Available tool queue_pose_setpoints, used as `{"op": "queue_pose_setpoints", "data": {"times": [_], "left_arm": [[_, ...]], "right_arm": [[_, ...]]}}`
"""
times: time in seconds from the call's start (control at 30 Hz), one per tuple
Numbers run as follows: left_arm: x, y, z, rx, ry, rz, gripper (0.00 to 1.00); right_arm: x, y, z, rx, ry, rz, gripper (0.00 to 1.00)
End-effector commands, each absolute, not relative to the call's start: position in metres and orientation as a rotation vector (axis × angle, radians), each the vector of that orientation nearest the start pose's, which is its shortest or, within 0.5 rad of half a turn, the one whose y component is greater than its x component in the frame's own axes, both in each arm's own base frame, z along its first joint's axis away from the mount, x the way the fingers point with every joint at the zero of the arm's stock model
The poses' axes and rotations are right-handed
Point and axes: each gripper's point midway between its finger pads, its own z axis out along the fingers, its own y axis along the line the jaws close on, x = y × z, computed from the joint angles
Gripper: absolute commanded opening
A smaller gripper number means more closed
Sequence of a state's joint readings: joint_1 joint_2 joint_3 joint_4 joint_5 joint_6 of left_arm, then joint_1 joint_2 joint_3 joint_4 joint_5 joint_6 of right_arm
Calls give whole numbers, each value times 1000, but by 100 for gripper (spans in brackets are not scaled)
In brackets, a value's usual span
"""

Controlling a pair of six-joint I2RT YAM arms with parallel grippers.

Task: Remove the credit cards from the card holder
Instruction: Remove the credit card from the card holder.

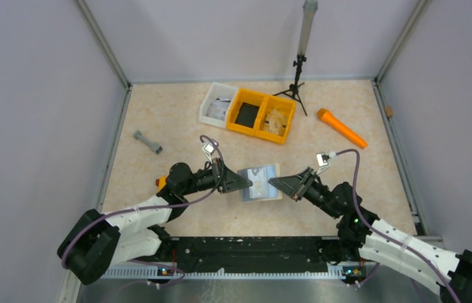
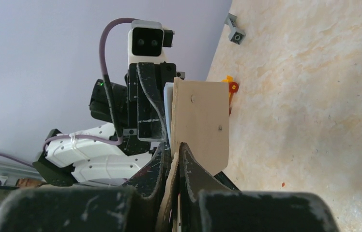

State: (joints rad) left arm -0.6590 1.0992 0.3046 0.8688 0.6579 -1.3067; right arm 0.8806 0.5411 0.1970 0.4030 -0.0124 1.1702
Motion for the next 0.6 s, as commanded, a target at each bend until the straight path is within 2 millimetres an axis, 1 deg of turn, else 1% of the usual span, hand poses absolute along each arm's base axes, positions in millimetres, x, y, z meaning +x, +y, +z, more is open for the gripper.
{"op": "queue_pose_setpoints", "data": {"times": [0.0, 0.1, 0.17, 0.2, 0.27, 0.3, 0.37, 0.4, 0.5, 0.53, 0.57], "left_arm": [[153, -291, 224, 84, 1856, -1943, 0], [153, -291, 224, 89, 1857, -1950, 0], [152, -292, 227, 102, 1848, -1964, 0], [151, -292, 228, 109, 1849, -1973, 0], [152, -294, 231, 122, 1845, -1980, 0], [151, -295, 231, 127, 1849, -1983, 0], [152, -297, 232, 133, 1851, -1986, 0], [153, -297, 232, 135, 1852, -1987, 0], [152, -298, 230, 139, 1860, -1988, 0], [153, -298, 230, 140, 1863, -1987, 1], [153, -299, 230, 142, 1862, -1986, 1]], "right_arm": [[162, 243, 248, 282, 1636, 1604, 0], [162, 244, 248, 281, 1638, 1611, 0], [160, 248, 248, 256, 1647, 1619, 1], [159, 250, 249, 240, 1646, 1626, 10], [156, 257, 251, 197, 1657, 1648, 26], [156, 260, 252, 181, 1660, 1654, 31], [155, 265, 253, 152, 1669, 1653, 35], [156, 266, 253, 143, 1678, 1646, 35], [157, 269, 252, 129, 1697, 1635, 27], [157, 270, 250, 127, 1707, 1628, 21], [158, 270, 250, 127, 1715, 1621, 13]]}}
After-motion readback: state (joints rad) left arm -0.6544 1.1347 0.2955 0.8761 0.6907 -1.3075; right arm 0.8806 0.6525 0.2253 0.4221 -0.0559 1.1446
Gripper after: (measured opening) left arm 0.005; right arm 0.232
